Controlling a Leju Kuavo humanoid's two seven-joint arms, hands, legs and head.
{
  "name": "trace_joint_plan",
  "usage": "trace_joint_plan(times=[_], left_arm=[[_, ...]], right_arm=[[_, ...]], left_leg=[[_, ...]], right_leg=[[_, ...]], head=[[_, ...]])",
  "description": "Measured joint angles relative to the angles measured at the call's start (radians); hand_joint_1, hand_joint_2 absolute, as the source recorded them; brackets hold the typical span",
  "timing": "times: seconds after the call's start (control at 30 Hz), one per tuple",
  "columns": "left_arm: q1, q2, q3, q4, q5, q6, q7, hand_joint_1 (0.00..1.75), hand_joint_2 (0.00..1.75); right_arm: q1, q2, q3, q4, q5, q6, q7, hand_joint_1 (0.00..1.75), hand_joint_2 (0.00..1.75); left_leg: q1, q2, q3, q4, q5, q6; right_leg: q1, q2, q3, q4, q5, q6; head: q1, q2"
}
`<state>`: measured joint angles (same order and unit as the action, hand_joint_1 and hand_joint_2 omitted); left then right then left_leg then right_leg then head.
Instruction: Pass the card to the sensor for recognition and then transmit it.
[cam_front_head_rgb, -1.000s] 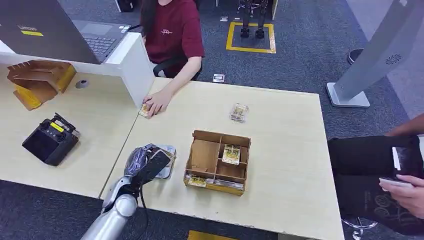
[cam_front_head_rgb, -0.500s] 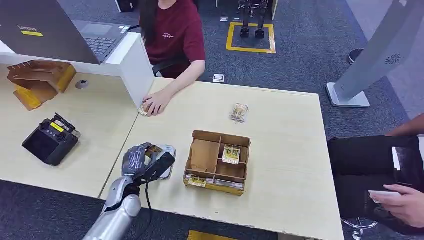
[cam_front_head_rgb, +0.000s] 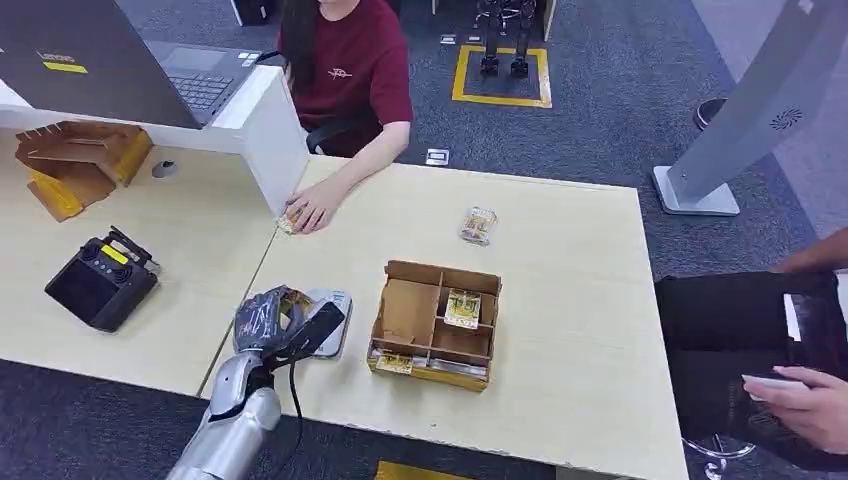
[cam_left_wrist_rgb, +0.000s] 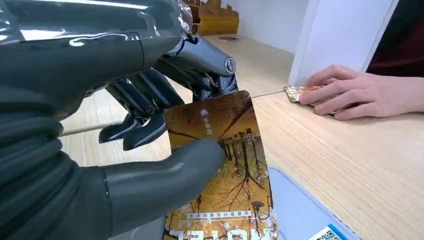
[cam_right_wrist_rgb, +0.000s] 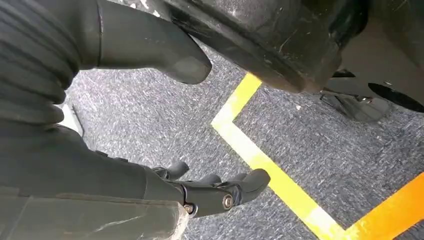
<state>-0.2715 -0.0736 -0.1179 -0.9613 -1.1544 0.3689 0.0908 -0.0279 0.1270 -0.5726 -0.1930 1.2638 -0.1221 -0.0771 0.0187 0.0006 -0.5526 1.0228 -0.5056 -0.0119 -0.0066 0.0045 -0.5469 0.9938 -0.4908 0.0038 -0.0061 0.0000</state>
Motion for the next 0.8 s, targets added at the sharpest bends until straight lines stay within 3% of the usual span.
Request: trace_joint_plan(times=[0.23,0.37,0.5,0.6,0.67,0.8], left_arm=[[-0.003,-0.011,0.015,0.011,0.009,0.003,-0.038,1.75,1.75],[0.000,-0.017,0.032,0.000,0.234,-0.100,-0.195,1.75,1.75],[0.024,-0.026,0.039,-0.057,0.475,-0.139,-0.328,1.75,1.75],[0.038,-0.026,0.040,-0.124,0.754,-0.266,-0.398,1.75,1.75],[0.039,-0.023,0.039,-0.167,0.853,-0.283,-0.408,1.75,1.75],[0.031,-0.019,0.039,-0.224,0.897,-0.265,-0.417,1.75,1.75]], right_arm=[[0.000,0.000,-0.006,0.000,0.003,0.000,-0.001,0.00,1.75],[0.000,0.000,-0.014,0.000,0.015,-0.004,-0.001,0.00,1.75],[0.000,0.000,-0.018,0.000,0.023,-0.007,-0.001,0.00,1.75],[0.000,0.001,-0.023,0.000,0.035,-0.013,0.002,0.00,1.75],[0.000,0.001,-0.029,0.000,0.042,-0.014,0.002,0.00,1.75],[0.000,0.001,-0.037,0.000,0.050,-0.014,0.004,0.00,1.75]], left_leg=[[0.000,0.000,0.001,0.000,0.000,0.000],[0.000,0.000,0.001,0.000,0.000,0.000],[0.000,0.000,0.000,0.000,0.000,0.000],[0.000,0.000,0.000,0.000,0.000,0.000],[0.000,0.000,0.000,0.000,0.000,0.000],[0.000,0.000,0.000,0.000,0.000,0.000]], right_leg=[[0.000,0.000,0.001,0.000,0.000,0.000],[0.000,-0.001,0.001,0.000,0.000,0.000],[0.000,-0.001,0.001,0.000,0.000,0.000],[0.000,-0.001,0.000,0.000,0.000,0.000],[0.000,-0.001,0.000,0.000,0.000,0.000],[0.000,-0.001,0.000,0.000,0.000,0.000]], head=[[0.000,0.000],[0.000,0.000],[0.000,0.000],[0.000,0.000],[0.000,0.000],[0.000,0.000]])
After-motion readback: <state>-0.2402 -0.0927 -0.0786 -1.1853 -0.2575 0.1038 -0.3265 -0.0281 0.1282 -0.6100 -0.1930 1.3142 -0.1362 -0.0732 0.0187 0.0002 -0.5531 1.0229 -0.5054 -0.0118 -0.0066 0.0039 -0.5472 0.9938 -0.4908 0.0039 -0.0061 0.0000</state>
